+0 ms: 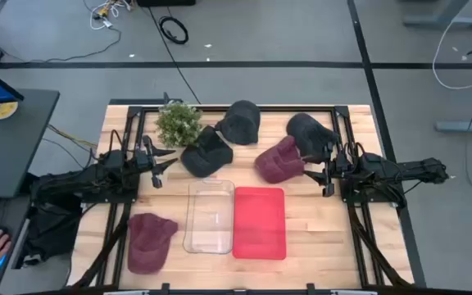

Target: Pick & Place hat

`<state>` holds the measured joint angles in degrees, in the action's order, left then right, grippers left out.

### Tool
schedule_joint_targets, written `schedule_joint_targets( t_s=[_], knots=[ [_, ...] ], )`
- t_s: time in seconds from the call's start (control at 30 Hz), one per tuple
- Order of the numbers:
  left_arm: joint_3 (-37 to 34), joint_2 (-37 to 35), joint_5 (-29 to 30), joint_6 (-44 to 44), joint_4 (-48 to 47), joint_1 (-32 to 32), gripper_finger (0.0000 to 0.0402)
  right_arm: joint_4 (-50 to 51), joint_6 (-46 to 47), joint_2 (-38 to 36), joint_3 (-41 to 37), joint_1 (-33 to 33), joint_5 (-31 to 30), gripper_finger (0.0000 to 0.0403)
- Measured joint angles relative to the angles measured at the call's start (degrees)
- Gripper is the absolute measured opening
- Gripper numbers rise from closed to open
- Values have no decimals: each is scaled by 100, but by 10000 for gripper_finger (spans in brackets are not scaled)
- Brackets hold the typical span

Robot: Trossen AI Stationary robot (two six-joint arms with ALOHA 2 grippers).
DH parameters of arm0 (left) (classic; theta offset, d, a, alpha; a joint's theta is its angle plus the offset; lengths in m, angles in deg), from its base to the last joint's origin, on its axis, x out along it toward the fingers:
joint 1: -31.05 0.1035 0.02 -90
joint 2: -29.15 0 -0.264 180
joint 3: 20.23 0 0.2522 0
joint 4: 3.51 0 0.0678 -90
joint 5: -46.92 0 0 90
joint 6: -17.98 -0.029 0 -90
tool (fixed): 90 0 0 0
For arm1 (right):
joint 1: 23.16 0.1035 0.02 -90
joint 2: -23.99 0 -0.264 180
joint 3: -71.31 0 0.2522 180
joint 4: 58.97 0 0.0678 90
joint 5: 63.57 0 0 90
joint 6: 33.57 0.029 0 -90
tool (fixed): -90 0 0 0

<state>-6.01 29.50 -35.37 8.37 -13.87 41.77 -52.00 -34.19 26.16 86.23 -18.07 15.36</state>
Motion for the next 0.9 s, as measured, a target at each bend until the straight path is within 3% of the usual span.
schedule_joint_targets(
  t_s=[0.37, 0.67, 0.9],
  knots=[
    [0, 1, 0, -1, 1, 0, 133, -329, -194, 2, -1, 0, -2, 205],
    [0, 0, -1, 1, 1, 0, 133, -3292, -75, -1, 1, 0, -2, 205],
    [1, 0, 1, 0, 0, 0, 133, -4470, 372, 0, 1, -2, -5, 205]
  ],
)
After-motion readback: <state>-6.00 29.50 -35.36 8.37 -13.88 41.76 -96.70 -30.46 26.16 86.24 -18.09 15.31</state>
